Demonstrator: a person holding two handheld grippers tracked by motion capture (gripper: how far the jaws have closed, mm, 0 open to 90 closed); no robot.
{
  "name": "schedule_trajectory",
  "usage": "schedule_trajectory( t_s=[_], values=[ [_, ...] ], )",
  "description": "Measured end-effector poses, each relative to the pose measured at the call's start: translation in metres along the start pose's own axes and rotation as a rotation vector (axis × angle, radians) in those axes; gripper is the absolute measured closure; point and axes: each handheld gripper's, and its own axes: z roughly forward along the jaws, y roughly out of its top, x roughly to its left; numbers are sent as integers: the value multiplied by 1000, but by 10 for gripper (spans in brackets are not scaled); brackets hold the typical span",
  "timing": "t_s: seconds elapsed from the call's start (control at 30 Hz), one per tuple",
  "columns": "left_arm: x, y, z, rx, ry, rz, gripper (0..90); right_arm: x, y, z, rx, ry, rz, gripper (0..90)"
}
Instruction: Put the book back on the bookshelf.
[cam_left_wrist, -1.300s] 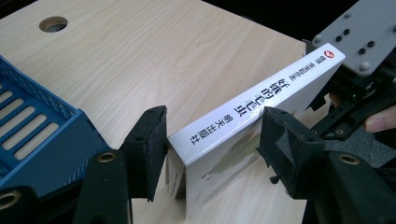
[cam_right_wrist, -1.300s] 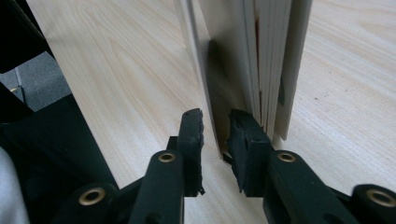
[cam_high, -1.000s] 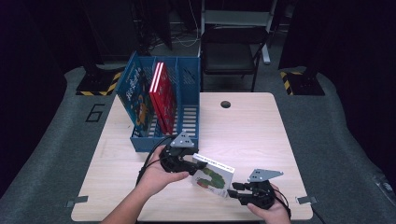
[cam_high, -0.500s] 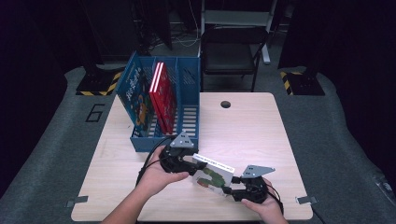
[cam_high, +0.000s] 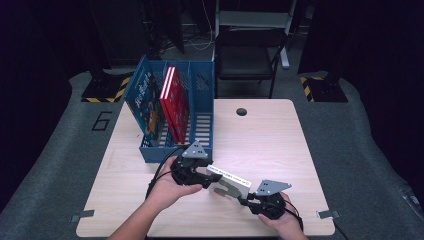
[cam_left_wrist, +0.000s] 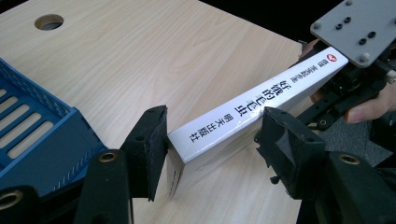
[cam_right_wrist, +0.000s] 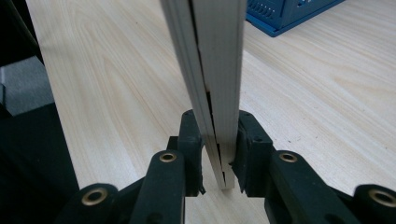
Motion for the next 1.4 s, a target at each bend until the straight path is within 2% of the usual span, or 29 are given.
schedule_trajectory(
  t_s=[0.07,0.17,0.37,0.47,0.6,1.03,1.27,1.4],
  values=[
    [1,0,-2,0,17,1,418,2,1,0,6,2,-25,754],
    [1,1,-5,1,52,3,423,5,4,-3,-2,4,-33,770],
    [5,2,-15,-21,48,-16,421,11,10,-10,-45,23,-51,781],
    [9,2,-19,-20,61,-14,429,12,14,-16,-65,25,-60,783],
    [11,-1,-22,-24,76,-34,434,10,17,-23,-88,21,-56,784],
    [9,-2,-27,-29,72,-34,433,13,37,-42,-150,3,-78,783],
    [8,-8,-19,8,71,-35,434,12,48,-52,-170,-11,-86,781],
    [4,-16,-8,41,38,-38,461,10,52,-54,-190,3,-74,781]
  ],
)
